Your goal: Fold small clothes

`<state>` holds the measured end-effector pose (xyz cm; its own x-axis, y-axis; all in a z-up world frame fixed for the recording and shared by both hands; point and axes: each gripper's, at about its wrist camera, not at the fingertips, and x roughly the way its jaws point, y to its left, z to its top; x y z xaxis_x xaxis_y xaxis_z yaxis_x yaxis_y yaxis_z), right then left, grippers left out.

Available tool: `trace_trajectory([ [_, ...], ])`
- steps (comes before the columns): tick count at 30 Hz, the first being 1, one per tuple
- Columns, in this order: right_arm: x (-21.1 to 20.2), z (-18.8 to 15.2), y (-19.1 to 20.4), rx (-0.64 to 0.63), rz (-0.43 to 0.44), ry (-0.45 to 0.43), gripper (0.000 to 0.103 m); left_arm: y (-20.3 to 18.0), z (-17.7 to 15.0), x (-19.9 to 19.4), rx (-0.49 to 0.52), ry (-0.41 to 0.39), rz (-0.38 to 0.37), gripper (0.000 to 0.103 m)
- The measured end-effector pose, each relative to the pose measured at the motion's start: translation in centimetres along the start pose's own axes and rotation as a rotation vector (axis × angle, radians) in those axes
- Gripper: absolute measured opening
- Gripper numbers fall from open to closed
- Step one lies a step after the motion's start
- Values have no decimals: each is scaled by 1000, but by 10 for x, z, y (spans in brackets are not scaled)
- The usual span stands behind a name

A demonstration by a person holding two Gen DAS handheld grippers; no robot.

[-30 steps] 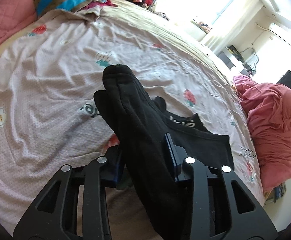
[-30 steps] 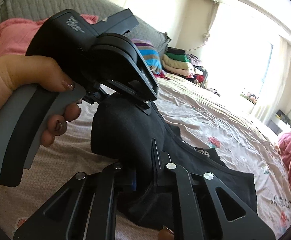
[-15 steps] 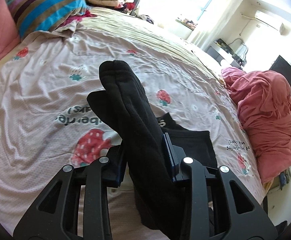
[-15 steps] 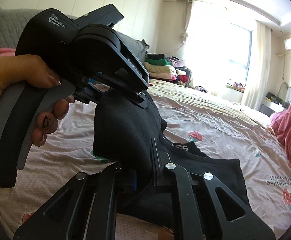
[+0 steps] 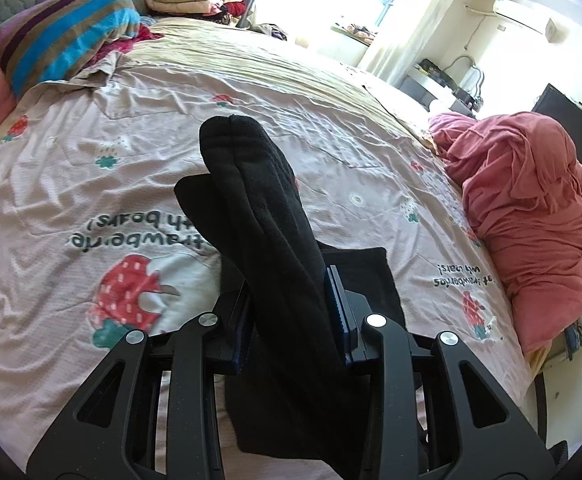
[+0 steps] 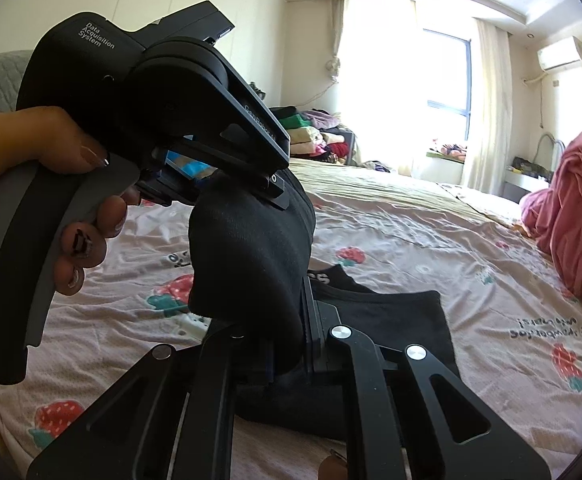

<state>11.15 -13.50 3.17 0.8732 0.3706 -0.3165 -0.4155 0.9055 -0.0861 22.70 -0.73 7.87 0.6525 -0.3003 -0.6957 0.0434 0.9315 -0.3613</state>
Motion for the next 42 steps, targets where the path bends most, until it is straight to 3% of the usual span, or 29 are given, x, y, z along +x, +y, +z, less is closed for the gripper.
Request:
trace_trajectory([
  [12, 0, -24, -43, 83, -28, 60, 9, -42, -13, 41, 30, 70, -4, 25],
  [21, 9, -44, -79, 246, 17, 156, 9, -58, -24, 81, 32, 142, 3, 27],
  [32, 18, -62, -112, 450, 106, 246, 10, -72, -24, 118, 42, 210, 11, 49],
  [34, 21, -65, -116, 479, 121, 265, 11, -73, -24, 121, 29, 206, -17, 64],
  [38, 25, -73, -127, 544, 148, 311, 19, -69, -23, 116, -27, 182, -95, 71],
  [42, 29, -78, -138, 601, 184, 353, 32, -56, -22, 102, -63, 137, -89, 71],
])
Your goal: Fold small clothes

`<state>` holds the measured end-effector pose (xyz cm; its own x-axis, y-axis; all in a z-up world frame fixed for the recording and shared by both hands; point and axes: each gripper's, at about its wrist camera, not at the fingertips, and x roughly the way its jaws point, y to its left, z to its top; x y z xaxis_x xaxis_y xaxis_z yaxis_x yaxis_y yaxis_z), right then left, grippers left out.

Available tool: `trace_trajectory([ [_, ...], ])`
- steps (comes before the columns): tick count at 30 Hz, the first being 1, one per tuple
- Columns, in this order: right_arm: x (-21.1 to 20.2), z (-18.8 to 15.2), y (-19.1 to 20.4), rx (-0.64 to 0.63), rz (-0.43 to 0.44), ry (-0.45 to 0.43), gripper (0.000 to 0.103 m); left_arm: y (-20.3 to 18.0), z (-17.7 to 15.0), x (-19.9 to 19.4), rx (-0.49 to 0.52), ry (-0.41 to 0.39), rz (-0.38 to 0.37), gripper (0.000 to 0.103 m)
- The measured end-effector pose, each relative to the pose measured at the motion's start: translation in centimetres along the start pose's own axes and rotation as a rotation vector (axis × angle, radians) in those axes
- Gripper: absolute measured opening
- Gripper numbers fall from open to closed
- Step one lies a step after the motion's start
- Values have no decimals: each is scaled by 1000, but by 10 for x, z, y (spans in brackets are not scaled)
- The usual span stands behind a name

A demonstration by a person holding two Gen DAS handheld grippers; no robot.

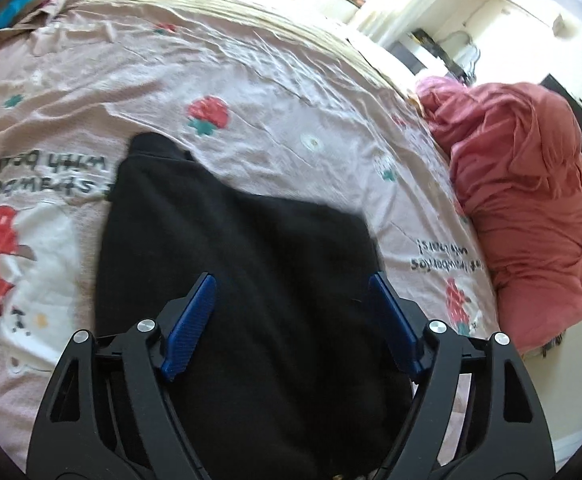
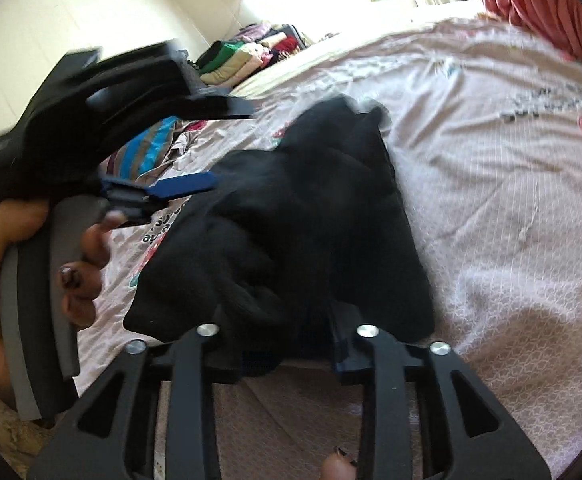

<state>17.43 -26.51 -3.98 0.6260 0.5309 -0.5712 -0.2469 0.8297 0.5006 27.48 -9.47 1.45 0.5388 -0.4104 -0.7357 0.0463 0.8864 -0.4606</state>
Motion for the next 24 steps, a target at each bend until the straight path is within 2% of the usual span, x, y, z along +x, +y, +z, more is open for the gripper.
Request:
trace_trajectory([
  [3, 1, 5, -9, 34, 54, 63, 42, 18, 0, -14, -37, -34, 6, 71],
  [5, -2, 10, -13, 54, 115, 98, 60, 30, -4, -21, -40, -50, 47, 71],
  [7, -5, 20, -18, 86, 173, 123, 70, 39, -10, -25, -33, -55, 75, 71],
  [10, -2, 43, -26, 121, 235, 197, 71, 48, -19, -27, -18, -48, 100, 71],
  [14, 12, 72, -32, 125, 225, 268, 72, 53, -28, -24, 11, -33, 118, 71],
  [18, 32, 93, -40, 124, 173, 282, 72, 56, -34, -19, 22, -15, 121, 71],
  [19, 37, 96, -41, 128, 173, 283, 67, 56, -35, -19, 26, -12, 120, 71],
  [20, 42, 98, -41, 126, 157, 273, 50, 57, -35, -19, 29, -11, 122, 71],
  [21, 45, 100, -42, 121, 138, 271, 41, 58, -36, -19, 30, -11, 124, 71],
  [22, 48, 103, -37, 103, 126, 270, 25, 59, -35, -20, 37, -12, 128, 71],
  [24, 48, 104, -30, 53, 128, 248, 19, 58, -35, -23, 57, -21, 150, 71],
])
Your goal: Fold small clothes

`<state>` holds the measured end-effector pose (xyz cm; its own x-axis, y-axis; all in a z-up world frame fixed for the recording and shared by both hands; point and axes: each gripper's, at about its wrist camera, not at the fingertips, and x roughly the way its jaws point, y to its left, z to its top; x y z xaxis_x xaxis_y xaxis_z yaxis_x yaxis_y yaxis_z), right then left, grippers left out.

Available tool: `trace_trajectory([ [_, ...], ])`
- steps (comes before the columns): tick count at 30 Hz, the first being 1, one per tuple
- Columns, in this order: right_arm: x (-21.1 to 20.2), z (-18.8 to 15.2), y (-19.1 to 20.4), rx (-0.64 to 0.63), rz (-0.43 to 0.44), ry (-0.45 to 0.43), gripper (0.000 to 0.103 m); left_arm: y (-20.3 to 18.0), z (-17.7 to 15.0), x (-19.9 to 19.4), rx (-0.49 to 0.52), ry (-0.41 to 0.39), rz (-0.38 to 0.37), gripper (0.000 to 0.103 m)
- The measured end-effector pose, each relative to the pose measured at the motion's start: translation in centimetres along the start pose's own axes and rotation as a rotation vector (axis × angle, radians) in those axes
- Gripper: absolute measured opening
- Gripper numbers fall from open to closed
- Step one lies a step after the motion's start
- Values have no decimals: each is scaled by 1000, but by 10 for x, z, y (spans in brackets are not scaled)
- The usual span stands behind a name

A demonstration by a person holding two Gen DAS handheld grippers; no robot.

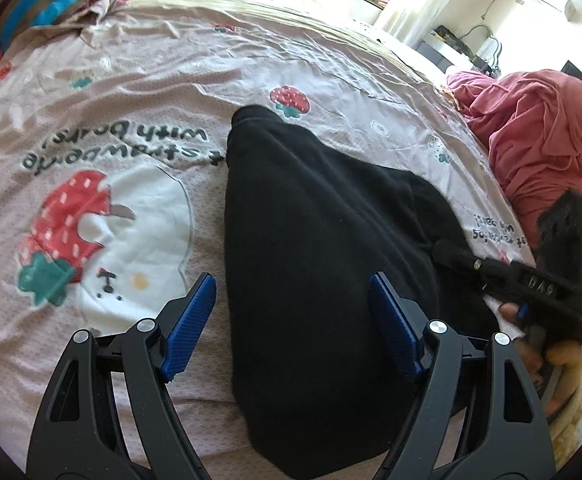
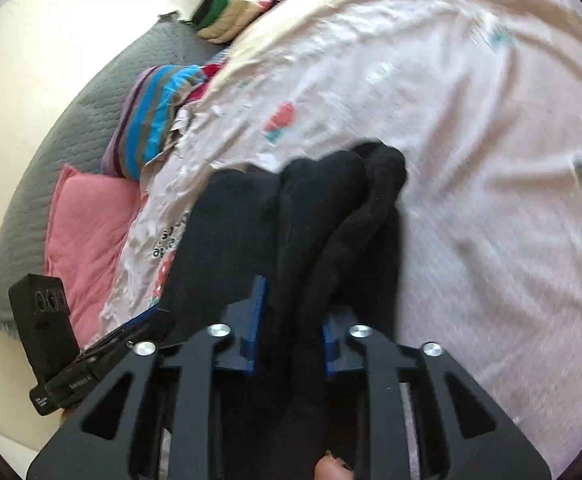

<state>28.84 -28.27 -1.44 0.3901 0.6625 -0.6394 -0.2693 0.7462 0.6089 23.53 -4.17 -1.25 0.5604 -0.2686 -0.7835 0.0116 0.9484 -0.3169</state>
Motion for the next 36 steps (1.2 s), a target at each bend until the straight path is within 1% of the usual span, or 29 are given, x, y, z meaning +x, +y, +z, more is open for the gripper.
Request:
trace_trajectory([
  [1, -5, 3, 15, -61, -2, -25, 19, -1, 0, -2, 12, -6, 12, 71],
  [3, -12, 10, 32, -129, 10, -68, 18, -1, 1, -6, 29, -17, 28, 71],
  [6, -17, 23, 42, -191, 33, -117, 18, 0, 1, -10, 31, -30, 38, 71],
  [8, -9, 27, 38, -218, 1, -121, 17, 0, 2, -11, 26, -29, 33, 71],
  [10, 3, 27, 27, -211, -54, -93, 17, -1, 2, -9, 32, -19, 37, 71],
  [12, 17, 21, 7, -153, -97, -44, 17, -2, 0, -6, 43, -8, 38, 71],
  [13, 21, 16, -7, -104, -98, -21, 17, -3, -3, -4, 46, -2, 36, 71],
  [16, 19, 5, -28, -22, -47, -39, 17, -3, -8, 1, 38, 8, 22, 71],
  [18, 16, 1, -34, 9, -35, -44, 23, -4, -10, 2, 36, 5, 24, 71],
  [21, 9, -2, -37, 66, 28, -28, 34, -5, -13, -1, 36, 1, 20, 71],
  [23, 0, -8, -37, 91, 78, -12, 49, -7, -15, -4, 42, -4, 17, 71],
  [26, -11, -18, -28, 69, 109, 0, 60, -10, -19, -9, 47, -14, 11, 71],
  [28, -19, -23, -21, 44, 105, 1, 63, -10, -21, -13, 43, -21, 6, 71],
  [31, -24, -32, -13, 2, 84, 0, 63, -11, -24, -19, 34, -37, -6, 71],
  [33, -24, -36, -10, -15, 78, 8, 63, -9, -25, -26, 19, -65, -10, 71],
  [36, -22, -40, -6, -43, 65, 17, 63, -9, -25, -30, 9, -68, -27, 71],
])
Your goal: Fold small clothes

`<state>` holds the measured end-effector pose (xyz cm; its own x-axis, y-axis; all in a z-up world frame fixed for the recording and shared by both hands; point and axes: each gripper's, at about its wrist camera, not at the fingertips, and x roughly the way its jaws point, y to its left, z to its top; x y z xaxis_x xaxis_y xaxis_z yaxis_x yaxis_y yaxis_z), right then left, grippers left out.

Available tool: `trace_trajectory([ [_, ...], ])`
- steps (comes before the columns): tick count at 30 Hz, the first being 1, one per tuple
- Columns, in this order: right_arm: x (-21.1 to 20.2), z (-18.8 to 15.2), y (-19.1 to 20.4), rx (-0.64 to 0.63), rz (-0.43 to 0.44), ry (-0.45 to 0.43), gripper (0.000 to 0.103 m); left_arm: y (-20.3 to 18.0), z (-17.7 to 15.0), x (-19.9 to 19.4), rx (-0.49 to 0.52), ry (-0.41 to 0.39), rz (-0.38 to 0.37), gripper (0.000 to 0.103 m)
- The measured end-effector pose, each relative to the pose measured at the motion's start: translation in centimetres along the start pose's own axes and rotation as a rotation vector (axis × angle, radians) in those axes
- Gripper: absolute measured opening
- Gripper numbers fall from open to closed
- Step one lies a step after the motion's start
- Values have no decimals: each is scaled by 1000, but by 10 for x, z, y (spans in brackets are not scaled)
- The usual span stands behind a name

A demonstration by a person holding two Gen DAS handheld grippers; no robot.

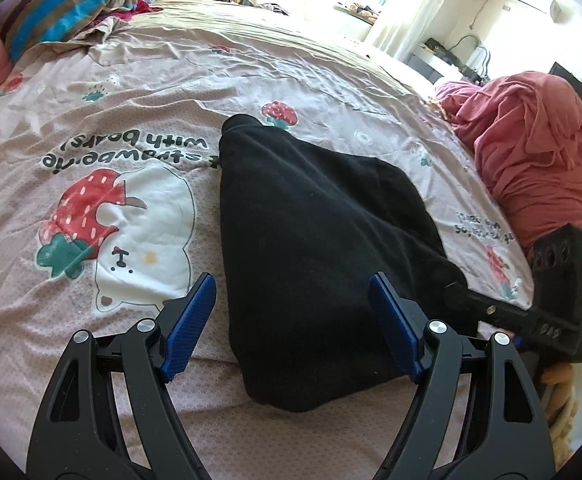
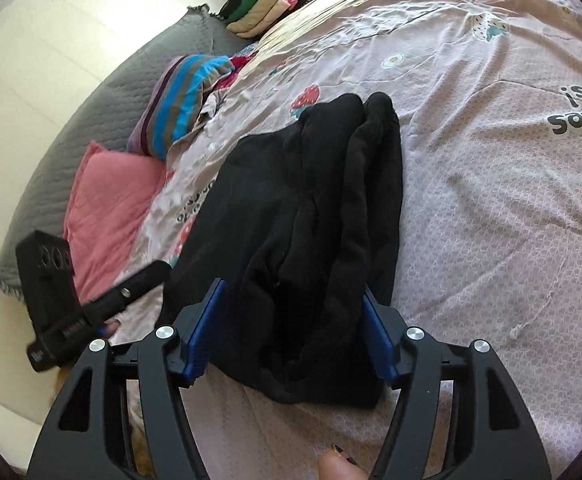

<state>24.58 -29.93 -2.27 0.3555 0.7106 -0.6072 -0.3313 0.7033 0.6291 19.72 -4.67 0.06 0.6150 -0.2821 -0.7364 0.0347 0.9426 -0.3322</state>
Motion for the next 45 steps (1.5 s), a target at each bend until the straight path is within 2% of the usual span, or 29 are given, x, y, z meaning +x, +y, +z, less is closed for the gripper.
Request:
trace_trajectory([
  [6, 2, -4, 2, 1, -7, -1, 63, -9, -6, 0, 22, 18, -10, 69],
  [12, 9, -3, 5, 7, -33, 3, 62, -9, -15, 10, 18, 42, 17, 69],
  [13, 9, -4, 7, 0, -45, 0, 55, -8, -17, 10, 10, 37, 15, 69],
  [14, 9, -4, 8, -8, -60, -4, 39, -8, -17, 10, 10, 33, 17, 69],
  [17, 7, -5, 12, -22, -75, -18, 20, -7, -17, 8, 8, 30, 16, 67],
  [22, -9, -5, 11, -15, -51, -58, 18, -9, -17, 4, 27, 37, 1, 63],
  [25, 5, -11, -1, 9, -116, -11, 21, -12, -20, 5, 46, 43, 9, 63],
  [27, 6, -14, -1, 11, -124, -22, 23, -13, -22, 5, 55, 46, 15, 63],
  [29, 2, -16, 4, -2, -156, -50, 31, -12, -22, 5, 53, 47, 14, 63],
  [33, -3, -19, 13, -40, -209, -76, 36, -11, -22, 5, 51, 50, 13, 63],
  [36, -6, -22, 20, -89, -266, -98, 45, -10, -22, 5, 46, 52, 12, 63],
  [38, -8, -24, 21, -111, -292, -104, 55, -10, -22, 5, 46, 53, 12, 63],
  [45, -6, -32, 26, -180, -381, -105, 66, -10, -23, 4, 41, 57, 8, 66],
])
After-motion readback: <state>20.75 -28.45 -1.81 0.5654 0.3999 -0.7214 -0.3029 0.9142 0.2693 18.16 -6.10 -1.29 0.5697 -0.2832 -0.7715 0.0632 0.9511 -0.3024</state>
